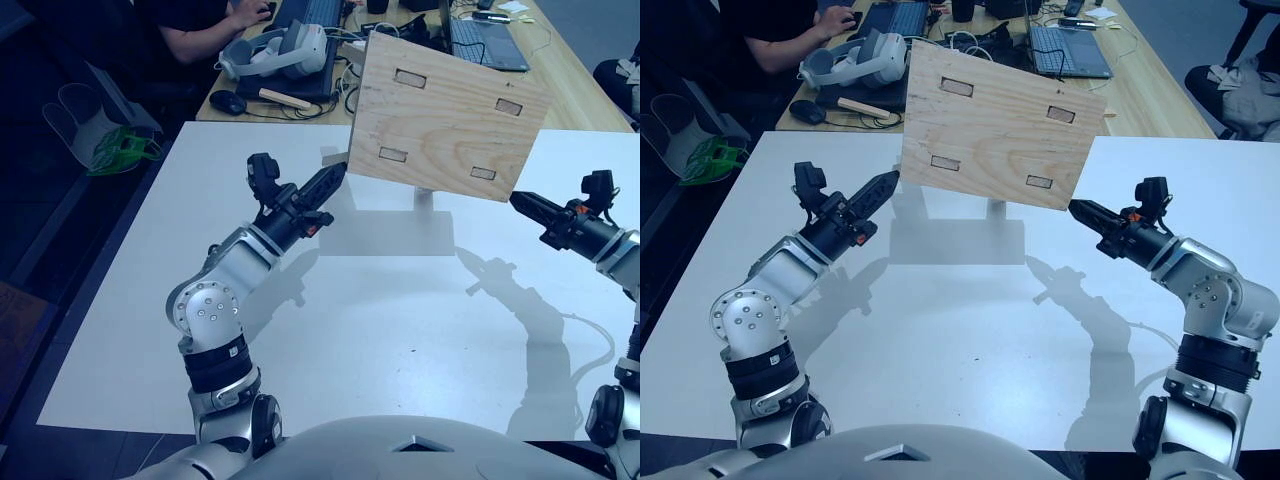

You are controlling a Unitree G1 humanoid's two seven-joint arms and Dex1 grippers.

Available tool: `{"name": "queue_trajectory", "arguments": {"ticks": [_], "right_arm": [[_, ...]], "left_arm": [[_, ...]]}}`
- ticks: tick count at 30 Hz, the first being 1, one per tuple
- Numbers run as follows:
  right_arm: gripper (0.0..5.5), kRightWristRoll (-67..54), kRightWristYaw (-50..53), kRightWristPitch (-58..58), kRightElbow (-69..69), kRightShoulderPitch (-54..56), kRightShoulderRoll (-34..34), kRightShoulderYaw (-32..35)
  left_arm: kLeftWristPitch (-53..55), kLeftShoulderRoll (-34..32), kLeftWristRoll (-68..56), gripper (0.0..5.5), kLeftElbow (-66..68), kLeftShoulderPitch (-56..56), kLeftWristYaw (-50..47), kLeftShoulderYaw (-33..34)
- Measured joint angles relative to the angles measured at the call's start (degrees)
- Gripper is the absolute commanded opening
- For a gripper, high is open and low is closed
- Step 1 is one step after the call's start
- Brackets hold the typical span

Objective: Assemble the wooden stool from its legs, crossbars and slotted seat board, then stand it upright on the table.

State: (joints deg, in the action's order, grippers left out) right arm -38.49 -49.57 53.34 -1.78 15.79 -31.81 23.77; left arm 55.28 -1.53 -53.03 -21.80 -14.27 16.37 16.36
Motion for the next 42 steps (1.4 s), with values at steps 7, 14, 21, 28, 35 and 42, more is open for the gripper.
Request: {"name": "queue_trajectory", "arguments": {"ticks": [7,14,21,28,35,42], "right_arm": [[0.00,-0.8,0.3,0.4,0.0,0.8,-0.1,0.5],[0.00,-2.8,0.3,0.3,0.0,3.0,-0.1,2.3],[0.00,-4.7,0.4,-0.2,0.0,4.5,-0.2,2.8],[0.00,-5.9,0.8,-0.2,0.0,4.5,-0.2,2.8],[0.00,-7.4,1.9,-0.2,0.0,4.6,-0.2,3.0],[0.00,-9.6,3.0,-0.1,0.0,5.1,0.4,3.7]], "left_arm": [[-0.8,-0.4,-0.5,0.03,0.0,0.0,-0.9,-0.3],[-0.9,-0.7,-0.6,0.03,0.6,0.0,-1.9,-0.3],[-1.2,-0.9,-0.6,0.03,1.3,0.1,-2.9,-0.3],[-2.1,-0.9,-1.8,0.03,1.7,0.1,-3.4,-0.3],[-2.8,-0.9,-4.1,0.03,2.3,-0.3,-4.7,-0.3],[-4.8,-0.8,-7.0,0.03,2.8,-1.2,-6.2,-0.3]]}}
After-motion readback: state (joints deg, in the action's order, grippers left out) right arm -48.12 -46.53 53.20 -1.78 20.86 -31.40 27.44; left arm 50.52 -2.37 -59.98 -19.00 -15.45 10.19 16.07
